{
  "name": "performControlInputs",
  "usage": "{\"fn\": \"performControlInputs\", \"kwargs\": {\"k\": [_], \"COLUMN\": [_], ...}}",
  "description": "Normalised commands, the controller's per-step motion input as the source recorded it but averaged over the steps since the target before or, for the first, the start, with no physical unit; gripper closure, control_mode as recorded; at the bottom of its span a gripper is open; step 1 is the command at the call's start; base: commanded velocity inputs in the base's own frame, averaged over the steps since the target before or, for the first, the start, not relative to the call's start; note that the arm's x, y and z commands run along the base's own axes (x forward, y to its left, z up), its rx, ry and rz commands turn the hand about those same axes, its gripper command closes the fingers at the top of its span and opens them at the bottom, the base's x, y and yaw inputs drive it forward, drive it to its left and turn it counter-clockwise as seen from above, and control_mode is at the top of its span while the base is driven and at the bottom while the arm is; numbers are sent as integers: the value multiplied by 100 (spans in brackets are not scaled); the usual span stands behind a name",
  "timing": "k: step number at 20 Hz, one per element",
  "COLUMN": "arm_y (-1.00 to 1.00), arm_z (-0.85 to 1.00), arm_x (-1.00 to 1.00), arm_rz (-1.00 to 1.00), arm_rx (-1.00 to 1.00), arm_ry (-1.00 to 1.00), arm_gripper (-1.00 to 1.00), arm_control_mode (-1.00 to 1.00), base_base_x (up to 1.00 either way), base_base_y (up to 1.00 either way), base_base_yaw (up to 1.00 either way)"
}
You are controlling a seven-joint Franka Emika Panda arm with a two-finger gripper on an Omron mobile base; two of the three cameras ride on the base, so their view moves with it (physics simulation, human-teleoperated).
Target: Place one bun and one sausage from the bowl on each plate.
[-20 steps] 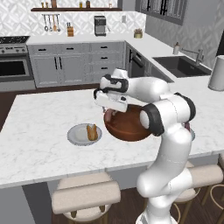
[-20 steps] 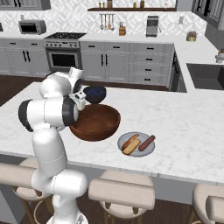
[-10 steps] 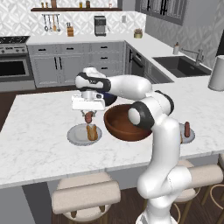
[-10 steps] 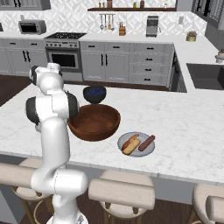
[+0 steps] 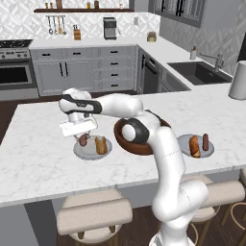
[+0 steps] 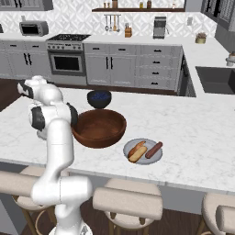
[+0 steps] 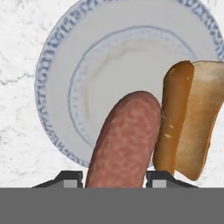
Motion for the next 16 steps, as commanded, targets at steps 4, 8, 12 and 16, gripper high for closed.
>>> {"fn": "performControlInputs", "kwargs": {"k": [4,8,12,16], "arm_y": [6,-22,-41,-14], "arm_z": [-26,-40,-41,-29], "arm_x": [19,23,5,-19], "arm_rz": [10,9,5,4], "arm_rx": [-8,-1,0,0], "arm_ry": [-1,0,0,-1], "arm_gripper": [100,100,100,100], "arm_control_mode": [-100,-100,-100,-100], "base_base_x": [0,0,0,0], "base_base_y": [0,0,0,0], "base_base_yaw": [0,0,0,0]}}
